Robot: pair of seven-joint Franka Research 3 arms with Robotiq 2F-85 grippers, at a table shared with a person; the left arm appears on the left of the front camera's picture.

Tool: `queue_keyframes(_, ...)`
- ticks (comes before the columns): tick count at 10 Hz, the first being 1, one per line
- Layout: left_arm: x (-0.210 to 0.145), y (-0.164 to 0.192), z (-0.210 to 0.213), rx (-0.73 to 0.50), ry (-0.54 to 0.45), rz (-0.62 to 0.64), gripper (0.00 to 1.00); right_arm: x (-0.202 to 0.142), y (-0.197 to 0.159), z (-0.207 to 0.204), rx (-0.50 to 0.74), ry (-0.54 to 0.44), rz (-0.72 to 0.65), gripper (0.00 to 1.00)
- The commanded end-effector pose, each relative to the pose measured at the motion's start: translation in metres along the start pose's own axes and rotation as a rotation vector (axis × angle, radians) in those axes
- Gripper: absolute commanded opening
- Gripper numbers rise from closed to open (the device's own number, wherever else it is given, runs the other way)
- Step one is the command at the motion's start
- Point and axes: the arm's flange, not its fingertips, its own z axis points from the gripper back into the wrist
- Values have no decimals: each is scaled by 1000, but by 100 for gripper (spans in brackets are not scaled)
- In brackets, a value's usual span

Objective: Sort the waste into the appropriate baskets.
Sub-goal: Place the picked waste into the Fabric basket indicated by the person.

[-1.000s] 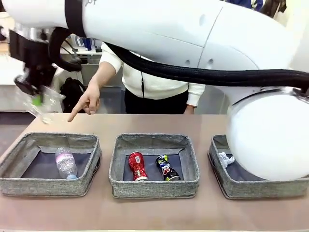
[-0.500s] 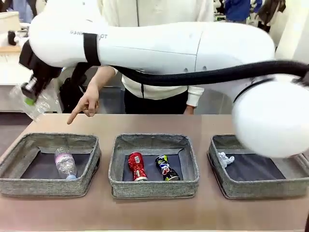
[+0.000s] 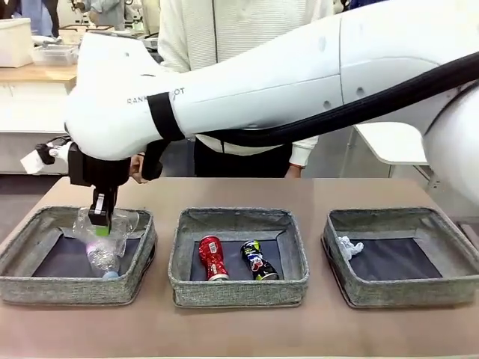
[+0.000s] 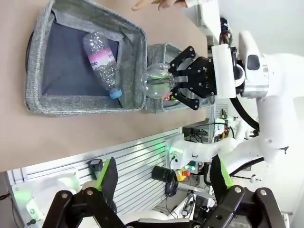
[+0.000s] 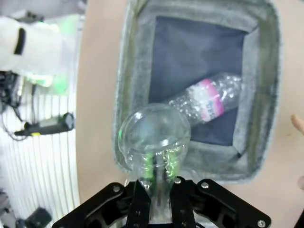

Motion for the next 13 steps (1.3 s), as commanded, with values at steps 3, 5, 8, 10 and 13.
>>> queue_keyframes(3,-3,3,1,5,-3,-9,100,-13,-3,19,-25,-48,-13,21)
queue_keyframes(5,-3,3,1,5,-3,-9,100,-17,-5,24,-22,-136,-20,76)
queue_keyframes(8,-3,3,1,5,-3,-9,100,-23,-8,29,-9,-219,-43,100)
queue_keyframes(10,-3,3,1,5,-3,-9,100,-25,-7,30,-16,-228,-47,100)
queue_keyframes(13,-3,3,1,5,-3,-9,100,-45,-1,66,-65,-243,-143,100)
